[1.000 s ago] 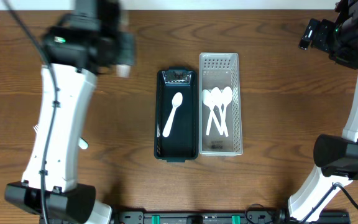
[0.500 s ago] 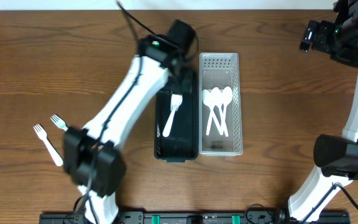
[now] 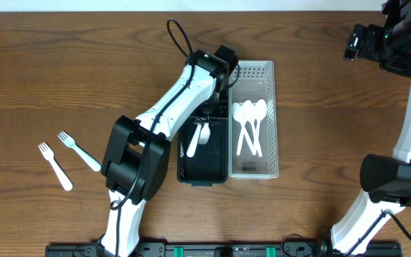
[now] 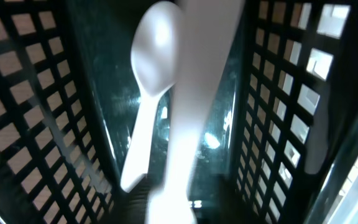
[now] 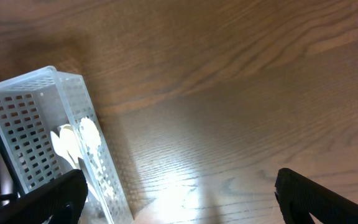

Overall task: Pack container
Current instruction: 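Carry the fork with the left gripper into the black basket and release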

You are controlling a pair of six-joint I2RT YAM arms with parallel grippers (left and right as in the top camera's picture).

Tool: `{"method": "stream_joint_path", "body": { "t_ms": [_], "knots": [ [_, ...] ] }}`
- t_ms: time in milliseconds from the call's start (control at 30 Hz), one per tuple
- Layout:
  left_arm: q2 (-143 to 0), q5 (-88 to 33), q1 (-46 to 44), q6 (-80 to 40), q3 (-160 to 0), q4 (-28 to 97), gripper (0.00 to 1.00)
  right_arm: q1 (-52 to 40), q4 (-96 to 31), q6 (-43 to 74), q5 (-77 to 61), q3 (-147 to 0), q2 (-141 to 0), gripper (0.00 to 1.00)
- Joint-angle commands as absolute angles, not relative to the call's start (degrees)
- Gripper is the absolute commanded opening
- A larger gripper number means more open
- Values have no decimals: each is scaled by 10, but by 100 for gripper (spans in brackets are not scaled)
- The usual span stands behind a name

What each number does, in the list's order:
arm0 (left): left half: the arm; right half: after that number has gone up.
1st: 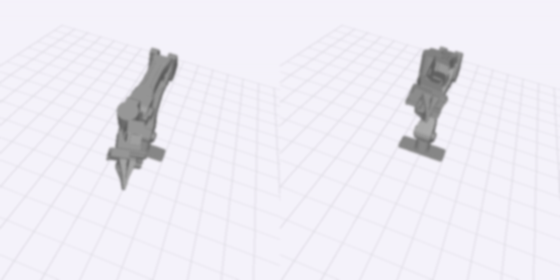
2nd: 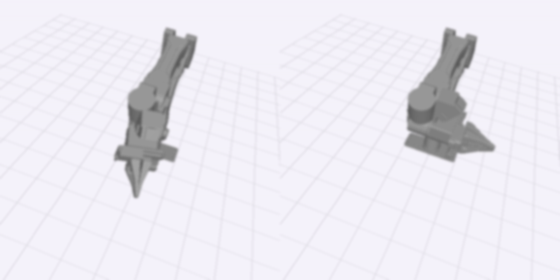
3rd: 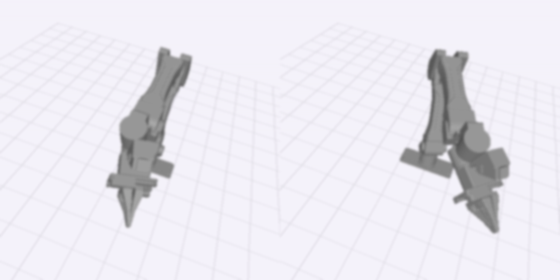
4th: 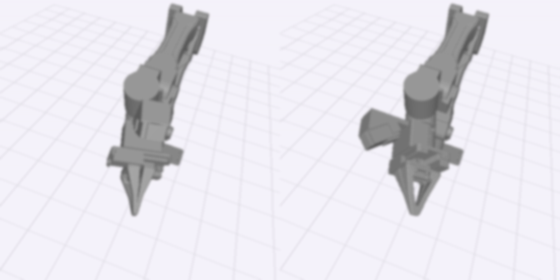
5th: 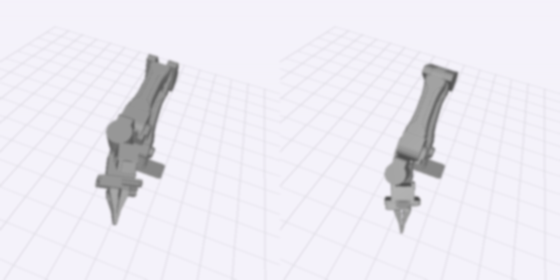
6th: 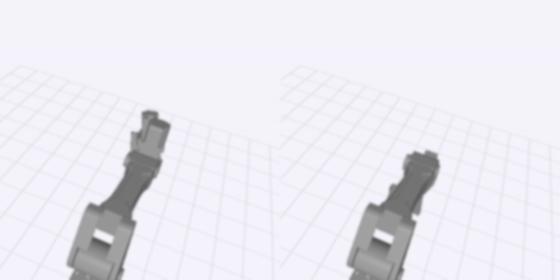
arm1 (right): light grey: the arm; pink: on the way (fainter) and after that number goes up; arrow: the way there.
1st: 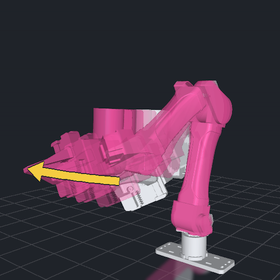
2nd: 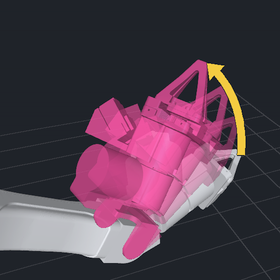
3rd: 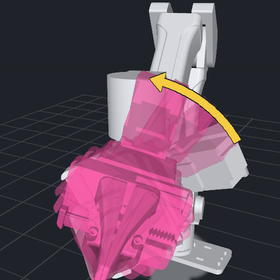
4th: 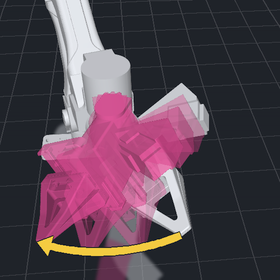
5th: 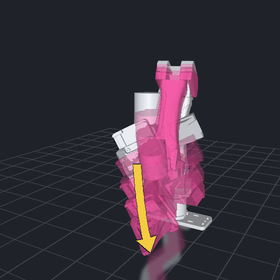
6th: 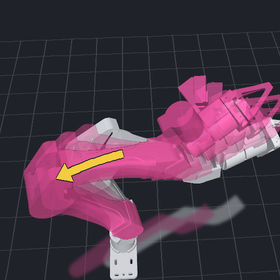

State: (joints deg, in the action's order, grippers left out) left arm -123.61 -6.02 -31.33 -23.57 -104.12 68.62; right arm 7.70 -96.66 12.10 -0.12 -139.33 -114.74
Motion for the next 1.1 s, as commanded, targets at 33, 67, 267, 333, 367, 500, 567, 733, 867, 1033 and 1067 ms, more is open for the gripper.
{"method": "stream_joint_path", "body": {
  "t_ms": [33, 67, 267, 333, 367, 500, 567, 733, 867, 1033, 1067],
  "knots": [
    [-1235, -55, -307, -204, -1042, 693, 51, 84, -969, 110, 7, -1397, -1148, 99],
    [-1233, -50, -306, -192, -1042, 696, 51, 85, -969, 110, 6, -1397, -1148, 99],
    [-1179, 102, -306, -146, -1084, 744, 51, 91, -969, 110, 6, -1397, -1148, 99],
    [-1136, 154, -303, -142, -1101, 755, 53, 92, -968, 110, 6, -1397, -1148, 99],
    [-1109, 175, -299, -138, -1107, 757, 57, 93, -967, 110, 6, -1397, -1148, 99],
    [-1001, 192, -251, -142, -1109, 761, 67, 94, -967, 110, 7, -1397, -1148, 99],
    [-941, 191, -188, -170, -1109, 783, 71, 94, -967, 110, 7, -1397, -1148, 99],
    [-870, 189, -22, -269, -1104, 834, 72, 94, -966, 110, 6, -1397, -1148, 99],
    [-845, 159, 117, -297, -1064, 839, 72, 94, -965, 110, 6, -1397, -1148, 99],
    [-849, 104, 218, -296, -954, 784, 73, 94, -962, 111, 6, -1397, -1148, 99],
    [-850, 102, 227, -296, -926, 766, 75, 94, -963, 111, 6, -1397, -1148, 99]
  ]
}}
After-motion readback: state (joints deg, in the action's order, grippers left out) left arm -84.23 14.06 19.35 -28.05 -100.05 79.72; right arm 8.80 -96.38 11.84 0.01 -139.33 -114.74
